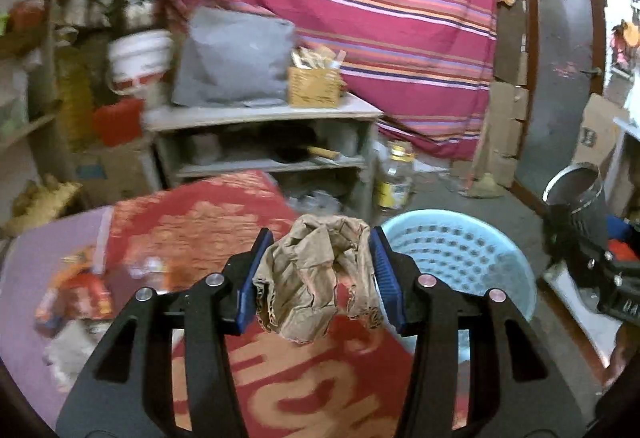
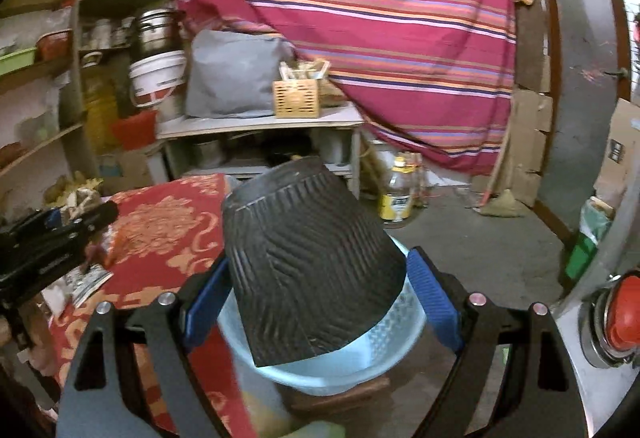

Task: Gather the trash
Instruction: 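Carry paper and cup over the blue basket and open both tools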

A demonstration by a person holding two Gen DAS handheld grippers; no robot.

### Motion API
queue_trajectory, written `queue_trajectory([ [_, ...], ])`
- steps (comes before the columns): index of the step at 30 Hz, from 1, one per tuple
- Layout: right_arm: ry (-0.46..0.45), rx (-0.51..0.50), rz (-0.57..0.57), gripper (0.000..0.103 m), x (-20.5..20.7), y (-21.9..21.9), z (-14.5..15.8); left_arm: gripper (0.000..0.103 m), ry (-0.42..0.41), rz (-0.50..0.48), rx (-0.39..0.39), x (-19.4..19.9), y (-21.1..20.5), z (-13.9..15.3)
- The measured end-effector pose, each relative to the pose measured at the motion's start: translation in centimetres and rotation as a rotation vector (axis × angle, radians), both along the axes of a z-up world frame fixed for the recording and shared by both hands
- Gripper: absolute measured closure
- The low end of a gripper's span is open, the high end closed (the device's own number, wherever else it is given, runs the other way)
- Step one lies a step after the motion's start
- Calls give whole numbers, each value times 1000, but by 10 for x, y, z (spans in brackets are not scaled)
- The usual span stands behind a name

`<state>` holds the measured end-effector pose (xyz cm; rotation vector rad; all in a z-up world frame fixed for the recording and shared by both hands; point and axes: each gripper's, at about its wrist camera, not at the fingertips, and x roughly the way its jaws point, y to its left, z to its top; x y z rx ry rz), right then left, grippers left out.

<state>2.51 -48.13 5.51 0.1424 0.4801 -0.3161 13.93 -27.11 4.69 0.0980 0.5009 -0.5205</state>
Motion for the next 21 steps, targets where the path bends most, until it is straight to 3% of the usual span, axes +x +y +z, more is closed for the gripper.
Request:
queue_trajectory([
  [8,5,-7,-27,18,5,-27,5,54,5,-95,-22,1,-53,-8],
  [13,13,23,-22,18,15,-36,-14,54,4,-94,53,7,-75,-27],
  [21,46,16,-57,18,21,-47,-33,52,57,-114,67,26,-97,-41],
])
